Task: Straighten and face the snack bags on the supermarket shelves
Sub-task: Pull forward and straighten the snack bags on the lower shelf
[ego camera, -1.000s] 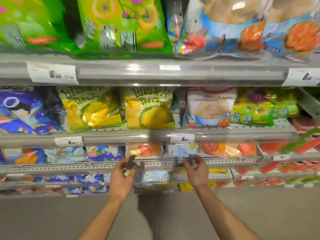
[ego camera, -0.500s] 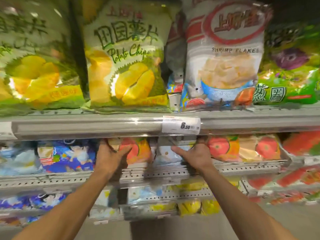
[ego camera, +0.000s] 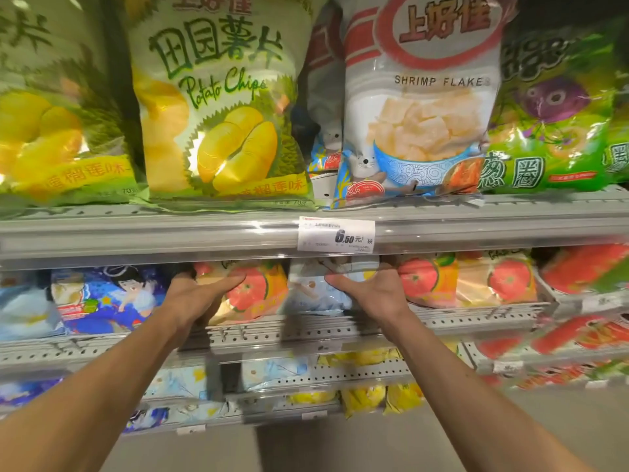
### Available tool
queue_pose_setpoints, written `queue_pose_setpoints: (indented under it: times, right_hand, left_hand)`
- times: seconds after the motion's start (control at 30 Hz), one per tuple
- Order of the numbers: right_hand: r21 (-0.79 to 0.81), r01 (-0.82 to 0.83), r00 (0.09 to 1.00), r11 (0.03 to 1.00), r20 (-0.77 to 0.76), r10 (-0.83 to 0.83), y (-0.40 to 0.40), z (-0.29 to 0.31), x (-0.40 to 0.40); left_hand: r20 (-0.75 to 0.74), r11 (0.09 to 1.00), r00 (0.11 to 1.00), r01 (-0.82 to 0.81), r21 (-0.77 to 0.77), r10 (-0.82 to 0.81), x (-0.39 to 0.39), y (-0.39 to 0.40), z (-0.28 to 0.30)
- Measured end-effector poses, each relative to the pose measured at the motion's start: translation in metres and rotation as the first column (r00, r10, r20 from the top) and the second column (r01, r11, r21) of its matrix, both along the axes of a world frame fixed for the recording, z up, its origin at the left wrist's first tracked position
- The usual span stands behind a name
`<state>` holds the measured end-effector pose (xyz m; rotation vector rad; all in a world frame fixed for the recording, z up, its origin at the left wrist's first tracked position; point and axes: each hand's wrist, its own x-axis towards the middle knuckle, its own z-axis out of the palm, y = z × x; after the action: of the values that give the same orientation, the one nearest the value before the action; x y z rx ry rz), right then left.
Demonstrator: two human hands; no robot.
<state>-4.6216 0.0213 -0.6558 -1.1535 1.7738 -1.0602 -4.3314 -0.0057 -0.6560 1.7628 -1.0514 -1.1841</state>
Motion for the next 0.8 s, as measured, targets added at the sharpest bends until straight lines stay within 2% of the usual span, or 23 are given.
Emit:
queue_pose_setpoints:
  times: [0.2,0.43,0.63,0.77,0.8]
  right_hand:
    - [-0.104,-0.107,0.989,0.989,0.095,0.116,0.035,0.017,-0.002]
    - [-0.044,0.011,0.966,0.999,0.257,0.001,0.087,0.009,-0.037]
    - [-0.026,0.088,0.951,0.996,0.298,-0.076,0.128,0.002,-0.076]
    - [-0.003,0.154,0.945,0.988,0.293,-0.147,0.143,-0.003,-0.094]
    - [0.001,0.148,0.943,0.989,0.302,-0.141,0.146,-0.005,-0.096]
  left_hand:
    - [-0.063,0.999,0.998,0.004,-0.051,-0.007,-0.011,0.012,0.008]
    - [-0.108,0.998,0.994,0.022,-0.058,-0.028,-0.059,0.015,0.019]
    - [-0.25,0.986,0.957,0.119,-0.113,-0.144,-0.126,0.018,0.025]
    - [-0.298,0.985,0.939,0.17,-0.037,-0.173,-0.151,0.017,0.025]
    - [-0.371,0.989,0.917,0.149,-0.022,-0.147,-0.154,0.016,0.023]
